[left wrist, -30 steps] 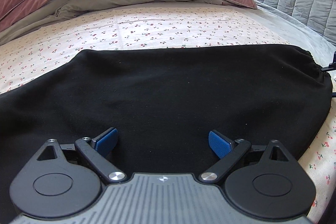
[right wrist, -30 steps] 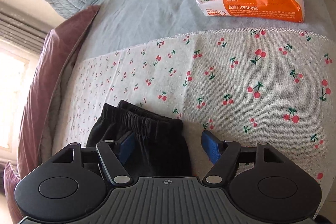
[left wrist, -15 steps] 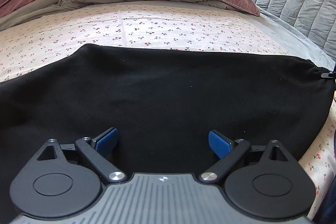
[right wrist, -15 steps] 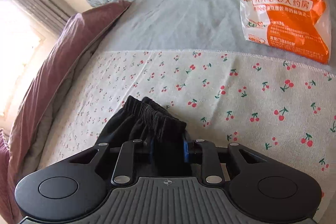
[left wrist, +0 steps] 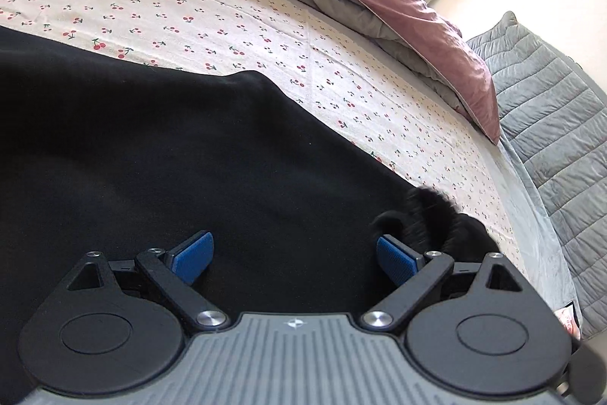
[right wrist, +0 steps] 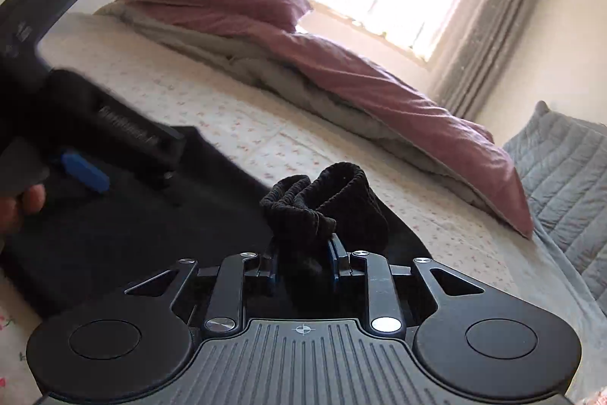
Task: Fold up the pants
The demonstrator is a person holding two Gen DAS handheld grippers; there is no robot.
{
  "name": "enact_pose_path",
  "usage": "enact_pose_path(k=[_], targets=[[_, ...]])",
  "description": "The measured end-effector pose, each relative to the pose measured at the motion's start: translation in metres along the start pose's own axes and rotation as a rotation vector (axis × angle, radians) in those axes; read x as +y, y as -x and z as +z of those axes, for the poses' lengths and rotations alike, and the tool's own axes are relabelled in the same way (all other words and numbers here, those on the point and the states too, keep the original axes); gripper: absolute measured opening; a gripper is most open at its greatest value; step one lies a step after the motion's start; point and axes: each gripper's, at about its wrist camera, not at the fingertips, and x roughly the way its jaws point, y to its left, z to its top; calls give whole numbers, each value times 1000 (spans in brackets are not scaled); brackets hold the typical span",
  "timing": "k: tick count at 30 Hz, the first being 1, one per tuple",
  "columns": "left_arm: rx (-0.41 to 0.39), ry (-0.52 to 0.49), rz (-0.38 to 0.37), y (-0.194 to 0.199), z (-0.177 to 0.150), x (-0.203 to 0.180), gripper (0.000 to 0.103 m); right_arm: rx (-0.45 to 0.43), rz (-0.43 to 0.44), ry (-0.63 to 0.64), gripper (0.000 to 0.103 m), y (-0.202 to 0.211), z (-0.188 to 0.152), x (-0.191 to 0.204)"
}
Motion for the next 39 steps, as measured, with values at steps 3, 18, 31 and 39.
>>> enact_pose_path(k=[3, 18, 31, 39], targets=[[1, -3, 1, 1, 0, -2, 85, 59, 49, 175, 33, -11, -13, 53], [41, 29, -63, 1, 3, 4, 85, 44, 109, 144, 43, -16, -17, 30], [110, 148, -285, -15, 7, 6, 84, -142, 61, -26, 26, 14, 0, 25], [152, 88, -198, -27, 17, 7, 40, -101, 89, 43, 26, -1, -6, 35]])
